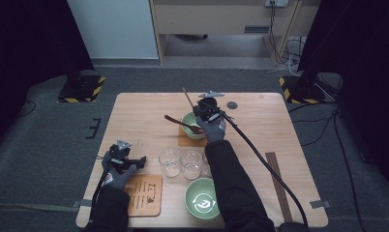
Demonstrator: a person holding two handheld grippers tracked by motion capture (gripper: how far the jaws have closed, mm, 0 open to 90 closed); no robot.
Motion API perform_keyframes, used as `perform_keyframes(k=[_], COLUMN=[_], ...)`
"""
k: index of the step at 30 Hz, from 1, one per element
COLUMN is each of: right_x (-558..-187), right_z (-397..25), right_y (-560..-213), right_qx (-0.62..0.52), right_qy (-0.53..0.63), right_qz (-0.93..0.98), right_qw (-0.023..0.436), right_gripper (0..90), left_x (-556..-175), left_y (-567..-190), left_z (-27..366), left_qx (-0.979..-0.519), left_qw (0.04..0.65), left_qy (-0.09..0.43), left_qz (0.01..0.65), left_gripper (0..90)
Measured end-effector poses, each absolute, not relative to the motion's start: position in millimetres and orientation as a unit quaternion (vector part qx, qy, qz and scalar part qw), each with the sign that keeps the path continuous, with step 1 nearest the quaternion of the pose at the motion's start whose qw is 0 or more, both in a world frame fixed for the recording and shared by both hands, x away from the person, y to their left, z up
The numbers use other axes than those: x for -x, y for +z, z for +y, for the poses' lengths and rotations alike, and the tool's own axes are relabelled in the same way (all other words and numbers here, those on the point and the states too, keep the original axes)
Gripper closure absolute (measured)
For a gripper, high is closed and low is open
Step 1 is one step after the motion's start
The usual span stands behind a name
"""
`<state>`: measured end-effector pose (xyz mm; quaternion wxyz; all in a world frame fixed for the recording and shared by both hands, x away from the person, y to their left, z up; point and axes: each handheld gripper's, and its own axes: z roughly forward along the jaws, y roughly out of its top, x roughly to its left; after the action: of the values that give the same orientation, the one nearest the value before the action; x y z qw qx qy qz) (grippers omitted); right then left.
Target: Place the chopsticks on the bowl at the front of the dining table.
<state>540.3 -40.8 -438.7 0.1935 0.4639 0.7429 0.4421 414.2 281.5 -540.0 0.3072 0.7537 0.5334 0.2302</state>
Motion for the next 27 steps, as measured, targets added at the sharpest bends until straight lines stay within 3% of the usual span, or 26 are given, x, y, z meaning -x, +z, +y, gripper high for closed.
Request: perform_keyframes(k=[27], right_x=[-550.8], right_z=[-33.1], right_y=[-469.2], right_qx=[-0.479], right_qy=[0.393], right_qz=[0.765], right_qw=[0.173], right_gripper=[85.1], left_x=[-414.2], left_y=[-540.0], left_z=[281.5], left_qx=[-0.754], left_qw=[0.307], left_qy=[0.230], left_qz=[0.533], left_gripper=[0.8])
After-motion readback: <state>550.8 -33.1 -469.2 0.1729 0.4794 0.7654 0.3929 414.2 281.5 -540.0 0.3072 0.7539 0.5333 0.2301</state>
